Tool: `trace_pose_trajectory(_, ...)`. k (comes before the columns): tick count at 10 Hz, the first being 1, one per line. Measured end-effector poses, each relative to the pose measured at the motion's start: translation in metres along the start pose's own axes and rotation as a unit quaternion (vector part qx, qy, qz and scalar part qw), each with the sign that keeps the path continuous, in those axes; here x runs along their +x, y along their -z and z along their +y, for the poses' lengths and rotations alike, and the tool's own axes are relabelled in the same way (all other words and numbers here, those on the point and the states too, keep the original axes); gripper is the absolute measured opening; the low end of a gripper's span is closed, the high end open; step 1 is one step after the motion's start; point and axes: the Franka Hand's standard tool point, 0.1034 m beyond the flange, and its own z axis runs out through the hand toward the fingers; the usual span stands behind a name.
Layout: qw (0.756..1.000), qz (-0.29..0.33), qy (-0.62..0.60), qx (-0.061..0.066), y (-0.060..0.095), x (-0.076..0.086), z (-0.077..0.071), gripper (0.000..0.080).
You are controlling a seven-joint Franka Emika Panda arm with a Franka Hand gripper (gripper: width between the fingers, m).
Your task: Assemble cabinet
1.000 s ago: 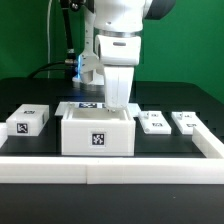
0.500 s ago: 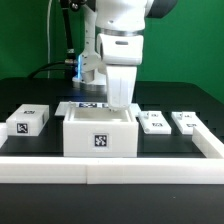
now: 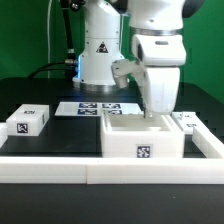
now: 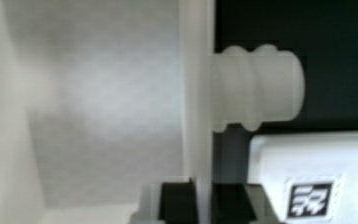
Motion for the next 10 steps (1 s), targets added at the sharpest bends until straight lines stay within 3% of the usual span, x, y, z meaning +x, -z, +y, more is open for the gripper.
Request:
trace_pose_trajectory(2, 1.000, 0.003, -0.010, -0.001, -0.002, 0.018, 0.008, 0.0038)
trace_pose_trajectory(5, 1.000, 0.006, -0.016, -0.006, 0.000, 0.030, 0.016, 0.0038)
trace_pose_trajectory(8, 1.000, 0.003, -0.015, 0.011, 0.001, 0.039, 0.018, 0.0038)
trace_pose_trajectory(10, 1.000, 0.003, -0.016, 0.014, 0.002, 0.042, 0.018, 0.0038)
